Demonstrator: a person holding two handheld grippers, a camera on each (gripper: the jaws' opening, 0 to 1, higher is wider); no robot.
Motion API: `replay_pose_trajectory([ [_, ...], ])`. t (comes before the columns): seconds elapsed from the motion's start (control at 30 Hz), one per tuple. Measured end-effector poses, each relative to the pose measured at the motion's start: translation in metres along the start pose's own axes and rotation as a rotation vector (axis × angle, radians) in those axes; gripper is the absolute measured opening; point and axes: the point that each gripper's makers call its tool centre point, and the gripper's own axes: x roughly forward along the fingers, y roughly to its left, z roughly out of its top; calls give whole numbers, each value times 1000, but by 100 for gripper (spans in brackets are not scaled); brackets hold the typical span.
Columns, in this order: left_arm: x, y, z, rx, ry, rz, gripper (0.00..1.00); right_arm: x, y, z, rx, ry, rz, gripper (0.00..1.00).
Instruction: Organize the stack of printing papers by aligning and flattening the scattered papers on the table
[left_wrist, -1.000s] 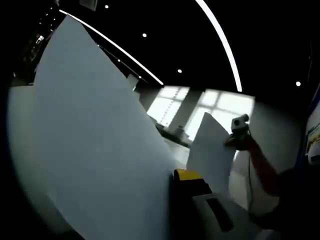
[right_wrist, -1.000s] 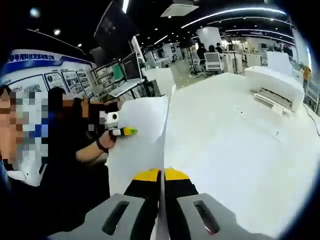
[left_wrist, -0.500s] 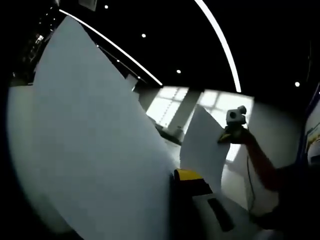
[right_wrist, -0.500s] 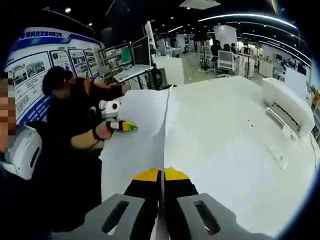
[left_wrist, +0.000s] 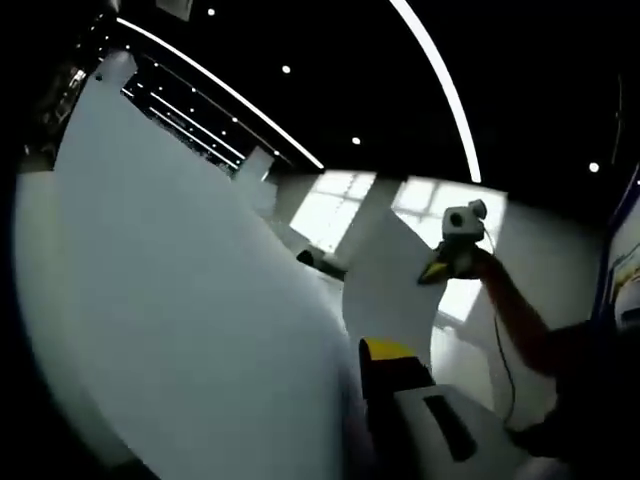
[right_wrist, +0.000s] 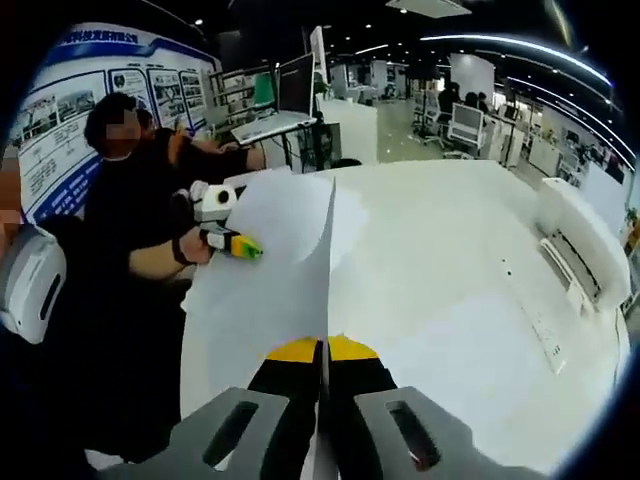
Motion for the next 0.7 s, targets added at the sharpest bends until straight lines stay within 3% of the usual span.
replay_pose_trajectory([
  [0.4, 1, -5, 0, -8, 2, -18, 24, 12, -1, 7, -45, 45, -20, 0],
  [0.53, 1, -5, -1, 0, 8, -21, 25, 18, 8, 14, -101, 44, 7, 0],
  [0.7, 2, -5, -2, 10, 15, -20, 25, 26, -3, 23, -172, 72, 5, 0],
])
